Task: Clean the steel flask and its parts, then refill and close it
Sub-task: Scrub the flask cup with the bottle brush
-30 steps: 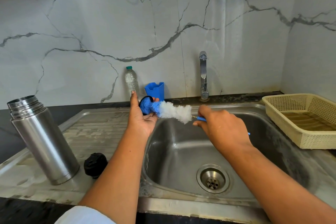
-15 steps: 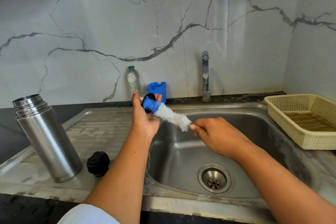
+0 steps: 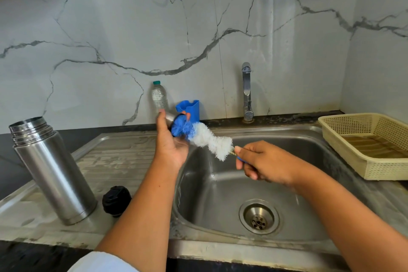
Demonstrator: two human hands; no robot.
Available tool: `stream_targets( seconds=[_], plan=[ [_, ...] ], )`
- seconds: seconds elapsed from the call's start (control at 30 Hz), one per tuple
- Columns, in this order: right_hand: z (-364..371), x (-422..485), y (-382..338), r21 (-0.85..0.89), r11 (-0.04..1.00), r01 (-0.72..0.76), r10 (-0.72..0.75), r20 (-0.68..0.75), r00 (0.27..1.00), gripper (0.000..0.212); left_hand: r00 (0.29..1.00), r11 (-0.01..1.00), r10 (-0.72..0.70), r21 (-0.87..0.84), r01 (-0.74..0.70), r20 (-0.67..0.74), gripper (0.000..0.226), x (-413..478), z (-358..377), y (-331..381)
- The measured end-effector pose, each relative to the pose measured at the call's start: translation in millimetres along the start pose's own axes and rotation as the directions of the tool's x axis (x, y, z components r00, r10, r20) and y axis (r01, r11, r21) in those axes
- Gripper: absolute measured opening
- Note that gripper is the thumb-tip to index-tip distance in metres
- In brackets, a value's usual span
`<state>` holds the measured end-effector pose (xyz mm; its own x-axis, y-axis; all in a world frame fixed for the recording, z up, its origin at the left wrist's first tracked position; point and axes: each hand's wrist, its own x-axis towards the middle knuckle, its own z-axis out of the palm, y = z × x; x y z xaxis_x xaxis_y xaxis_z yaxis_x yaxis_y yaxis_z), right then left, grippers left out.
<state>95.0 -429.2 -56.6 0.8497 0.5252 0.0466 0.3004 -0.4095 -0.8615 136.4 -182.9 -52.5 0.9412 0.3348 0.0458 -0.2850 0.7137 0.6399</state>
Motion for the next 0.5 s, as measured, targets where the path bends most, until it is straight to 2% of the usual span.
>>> stream_targets(
  seconds=[0.13, 0.17, 0.23, 0.33, 0.4, 0.5],
  plan=[
    [-1, 1, 3, 0.095, 0.995, -0.041, 0.043, -0.018, 0.999, 0.045, 0.999, 0.999, -0.037, -0.004, 0.037, -0.003, 0.056, -3, 5, -6],
    [-4, 1, 3, 0.065, 0.998, -0.025, 0.028, -0.044, 0.999, 0.043, 0.999, 0.999, -0.035, 0.013, 0.036, -0.026, 0.056, -1, 4, -4],
    [-4, 3, 4, -0.109, 0.994, 0.009, -0.022, -0.118, 0.993, 0.037, 0.995, 0.996, -0.03, 0.086, 0.038, -0.094, 0.053, 4, -1, -4],
    [-2, 7, 8, -0.332, 0.943, -0.031, -0.055, -0.246, 0.968, 0.023, 0.985, 0.986, -0.007, 0.163, 0.035, -0.171, 0.043, 8, -3, -5],
    [-1, 8, 10, -0.36, 0.931, -0.058, -0.049, -0.28, 0.959, 0.019, 0.984, 0.99, -0.005, 0.141, 0.03, -0.176, 0.044, 11, -3, -1],
    [0, 6, 7, -0.424, 0.903, -0.063, -0.056, -0.262, 0.963, 0.022, 0.989, 0.995, -0.016, 0.092, 0.03, -0.147, 0.059, 14, -5, 2]
  ],
)
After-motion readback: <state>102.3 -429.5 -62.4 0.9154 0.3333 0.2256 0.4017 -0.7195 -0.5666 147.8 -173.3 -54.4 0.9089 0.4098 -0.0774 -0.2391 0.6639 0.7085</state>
